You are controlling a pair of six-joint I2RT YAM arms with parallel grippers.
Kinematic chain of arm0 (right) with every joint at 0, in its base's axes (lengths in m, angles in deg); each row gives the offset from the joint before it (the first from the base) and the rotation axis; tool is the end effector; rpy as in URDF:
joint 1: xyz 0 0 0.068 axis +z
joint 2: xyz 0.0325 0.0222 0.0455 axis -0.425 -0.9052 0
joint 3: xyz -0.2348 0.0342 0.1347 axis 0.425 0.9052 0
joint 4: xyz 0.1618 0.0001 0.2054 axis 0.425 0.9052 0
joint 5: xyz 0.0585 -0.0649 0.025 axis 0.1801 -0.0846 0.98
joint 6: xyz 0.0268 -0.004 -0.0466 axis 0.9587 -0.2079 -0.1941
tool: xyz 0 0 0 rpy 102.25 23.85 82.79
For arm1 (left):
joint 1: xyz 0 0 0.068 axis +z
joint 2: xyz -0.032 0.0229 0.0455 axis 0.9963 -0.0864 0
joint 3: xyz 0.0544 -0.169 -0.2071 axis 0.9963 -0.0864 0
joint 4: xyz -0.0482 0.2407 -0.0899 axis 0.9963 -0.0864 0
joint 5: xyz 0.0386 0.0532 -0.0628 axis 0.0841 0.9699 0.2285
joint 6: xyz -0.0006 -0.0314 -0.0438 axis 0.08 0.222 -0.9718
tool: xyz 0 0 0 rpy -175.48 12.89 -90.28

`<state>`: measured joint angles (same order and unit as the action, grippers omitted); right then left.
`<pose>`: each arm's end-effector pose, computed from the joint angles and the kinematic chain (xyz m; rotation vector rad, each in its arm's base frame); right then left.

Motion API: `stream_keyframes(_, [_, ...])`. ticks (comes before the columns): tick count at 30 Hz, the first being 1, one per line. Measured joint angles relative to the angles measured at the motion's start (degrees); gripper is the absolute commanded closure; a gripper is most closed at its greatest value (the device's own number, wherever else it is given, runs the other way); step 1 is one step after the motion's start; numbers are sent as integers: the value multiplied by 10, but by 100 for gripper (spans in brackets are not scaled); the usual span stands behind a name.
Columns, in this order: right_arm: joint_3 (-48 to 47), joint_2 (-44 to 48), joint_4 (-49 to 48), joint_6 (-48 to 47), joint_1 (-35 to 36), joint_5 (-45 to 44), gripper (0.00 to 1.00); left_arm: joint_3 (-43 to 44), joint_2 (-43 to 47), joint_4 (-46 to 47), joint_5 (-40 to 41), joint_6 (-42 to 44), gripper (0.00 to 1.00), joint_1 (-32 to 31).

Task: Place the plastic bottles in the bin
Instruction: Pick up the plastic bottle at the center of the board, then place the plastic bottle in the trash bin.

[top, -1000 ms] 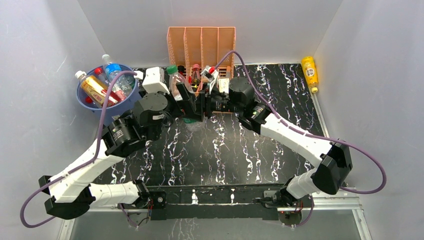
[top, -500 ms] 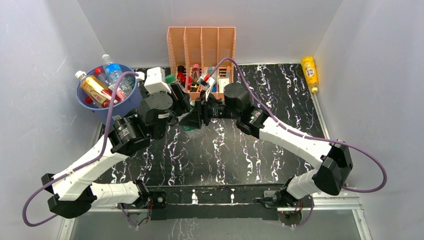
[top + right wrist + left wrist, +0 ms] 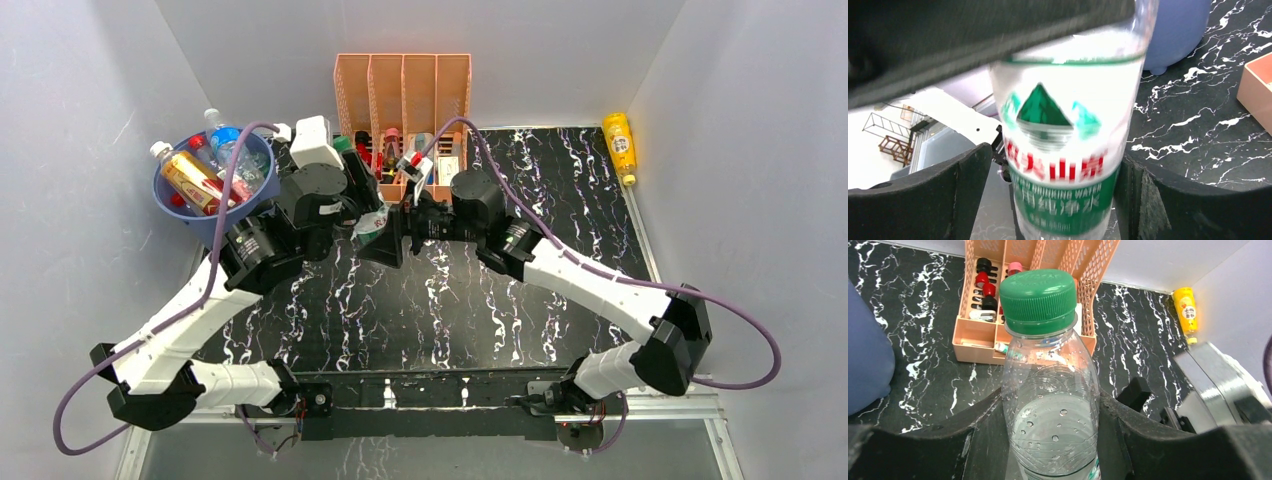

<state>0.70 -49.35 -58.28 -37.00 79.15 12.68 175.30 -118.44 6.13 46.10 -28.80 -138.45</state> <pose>0.1826 0.2773 0.3872 -0.7986 1.6414 1.3930 0.1489 -0.1600 0.4803 -0.2151 1.7539 -0.4308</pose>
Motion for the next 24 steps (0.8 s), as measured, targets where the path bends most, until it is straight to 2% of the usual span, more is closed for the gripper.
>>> stream_keyframes(6, [15, 31, 32, -13, 0, -28, 2, 42, -17, -35, -20, 27, 74, 65])
stream_keyframes(13, [30, 118, 112, -25, 2, -67, 2, 130, -56, -65, -22, 94, 74, 227])
stream_keyframes(19, [38, 158, 150, -32, -1, -100, 2, 217, -119, -76, -101, 131, 74, 392])
stream_keyframes(21, [43, 160, 163, -35, -4, -106, 2, 236, -144, -82, -147, 139, 75, 475])
stream_keyframes(22, [46, 160, 166, -36, -5, -108, 2, 240, -152, -82, -163, 139, 75, 497])
stream_keyframes(24, [58, 160, 171, -38, -9, -111, 2, 259, -183, -88, -231, 138, 76, 596])
